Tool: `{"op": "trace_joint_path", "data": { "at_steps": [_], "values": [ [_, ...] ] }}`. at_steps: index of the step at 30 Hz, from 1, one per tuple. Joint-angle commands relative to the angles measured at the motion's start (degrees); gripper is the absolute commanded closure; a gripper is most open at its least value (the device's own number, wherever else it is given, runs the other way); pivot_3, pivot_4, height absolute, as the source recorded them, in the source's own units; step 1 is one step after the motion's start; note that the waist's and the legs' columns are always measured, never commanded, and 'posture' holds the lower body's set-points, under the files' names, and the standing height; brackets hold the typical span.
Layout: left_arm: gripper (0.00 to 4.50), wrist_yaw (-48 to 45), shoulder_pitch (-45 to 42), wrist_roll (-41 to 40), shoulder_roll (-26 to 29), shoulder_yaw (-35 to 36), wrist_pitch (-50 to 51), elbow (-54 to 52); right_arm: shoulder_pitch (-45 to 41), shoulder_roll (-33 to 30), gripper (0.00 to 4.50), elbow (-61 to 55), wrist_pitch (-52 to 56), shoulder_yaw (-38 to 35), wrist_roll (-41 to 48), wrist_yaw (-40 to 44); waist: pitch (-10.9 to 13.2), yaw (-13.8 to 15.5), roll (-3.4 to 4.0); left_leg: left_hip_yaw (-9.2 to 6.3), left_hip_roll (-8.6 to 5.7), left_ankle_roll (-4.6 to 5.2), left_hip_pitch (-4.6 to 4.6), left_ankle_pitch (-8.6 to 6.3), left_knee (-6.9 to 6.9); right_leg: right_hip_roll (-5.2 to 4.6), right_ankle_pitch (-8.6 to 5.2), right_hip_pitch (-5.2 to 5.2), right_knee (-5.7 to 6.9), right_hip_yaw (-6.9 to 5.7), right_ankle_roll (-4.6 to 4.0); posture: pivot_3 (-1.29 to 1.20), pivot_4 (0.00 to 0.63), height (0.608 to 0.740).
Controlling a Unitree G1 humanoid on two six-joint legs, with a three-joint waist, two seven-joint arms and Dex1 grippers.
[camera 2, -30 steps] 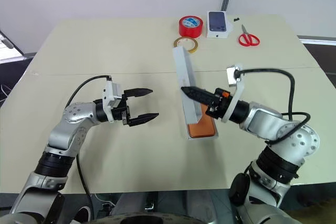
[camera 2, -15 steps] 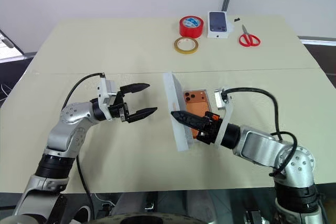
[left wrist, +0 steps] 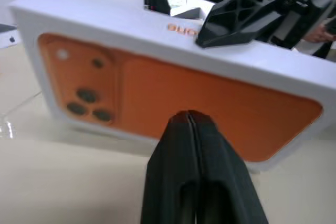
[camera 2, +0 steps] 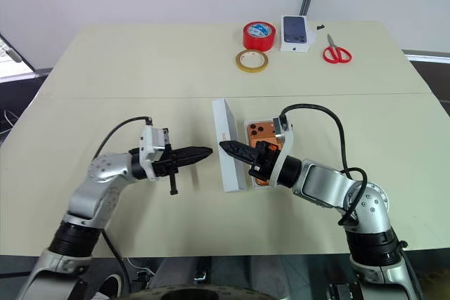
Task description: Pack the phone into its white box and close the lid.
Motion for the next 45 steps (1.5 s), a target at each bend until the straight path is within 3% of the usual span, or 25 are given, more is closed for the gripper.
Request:
{"op": "trace_joint_path", "data": {
  "at_steps": [1,9,14,17,20,24,30,33,35,39,45],
  "values": [
    [4.46,1.8,-1.4,2.6,-1.0,-1.2,-2.4,1.6,-1.4,-2.0,4.50,2.3,1.4,-0.7,1.4,-1.5,0.0,0.0,0.00,0.00,0.00,0.00,0.00,0.00,0.00,0.00,0.00,0.00,0.00,0.00,0.00,0.00,0.150,0.740],
    [4.46,2.9,-5.8,5.1,-5.0,-4.0,-4.4,7.6,-3.7,-5.2,4.50,7.9,0.6,-1.4,-0.3,0.1,0.0,0.1,0.00,0.01,0.00,0.02,0.02,-0.01,0.00,0.01,0.00,0.07,-0.03,-0.01,0.00,0.00,0.150,0.740],
    [4.50,4.1,-10.1,5.5,-9.0,-4.9,-4.3,11.2,-2.9,-6.9,2.17,7.8,0.5,-4.1,-1.9,2.8,0.0,0.2,-0.02,0.00,0.00,0.06,-0.02,-0.03,0.03,0.01,0.01,0.09,-0.07,-0.02,0.01,0.00,0.150,0.740],
    [4.50,4.0,-11.1,6.7,-10.9,-6.3,-5.4,13.3,0.2,-12.7,0.69,5.4,2.8,-7.7,-7.7,9.2,0.0,0.3,-0.02,0.01,-0.01,0.10,-0.04,-0.05,0.04,0.01,0.01,0.09,-0.12,-0.03,0.02,0.00,0.150,0.740],
    [4.50,3.9,-11.9,7.3,-12.5,-7.1,-6.0,15.6,5.7,-16.7,0.69,4.5,2.9,-13.7,-7.5,13.0,0.0,1.2,-0.01,0.01,-0.01,0.15,-0.07,-0.08,0.04,0.05,0.01,0.10,-0.19,-0.04,0.02,0.00,0.150,0.740],
    [4.50,4.5,-14.7,8.5,-16.9,-8.5,-7.7,21.4,9.2,-23.1,0.69,6.6,3.3,-21.3,-13.6,20.5,0.0,1.4,0.00,0.02,0.00,0.16,-0.05,-0.09,0.06,0.08,0.02,0.13,-0.21,-0.04,0.03,0.00,0.150,0.740],
    [4.50,4.2,-16.6,9.5,-19.0,-8.7,-10.0,24.9,8.3,-24.2,0.69,-0.2,-7.6,-16.5,-40.1,31.4,0.0,1.2,-0.05,0.03,0.04,0.24,0.14,-0.13,0.03,0.21,0.03,0.33,-0.31,-0.04,0.06,0.00,0.150,0.740],
    [4.50,2.7,-15.6,8.3,-15.8,-7.4,-7.5,21.4,10.7,-24.5,1.51,-4.6,-17.8,-8.2,-57.9,36.9,0.0,1.2,-0.04,0.01,0.10,0.24,0.17,-0.13,0.03,0.28,0.03,0.33,-0.28,-0.04,0.06,0.00,0.150,0.740],
    [4.50,1.3,-14.6,7.6,-13.3,-7.2,-5.9,18.5,11.5,-24.5,2.44,-5.6,-23.8,-4.2,-67.5,39.4,0.0,1.3,-0.03,0.00,0.11,0.24,0.18,-0.13,0.03,0.29,0.03,0.33,-0.28,-0.04,0.06,0.00,0.150,0.740],
    [4.50,-1.9,-11.3,5.0,-6.7,-6.4,-0.6,11.2,10.2,-20.1,4.40,-2.1,-30.6,-2.0,-76.1,41.6,0.0,1.3,-0.04,0.01,0.08,0.22,0.16,-0.12,0.06,0.22,0.03,0.35,-0.30,-0.03,0.06,0.00,0.150,0.740],
    [4.50,-0.7,-9.2,7.1,-4.5,-7.1,-0.5,11.2,8.5,-16.0,4.46,0.1,-29.8,-1.4,-80.7,43.2,0.0,1.5,-0.02,-0.02,0.06,0.21,0.20,-0.11,0.06,0.13,0.03,0.44,-0.43,-0.04,0.05,0.00,0.150,0.740]
  ]
}}
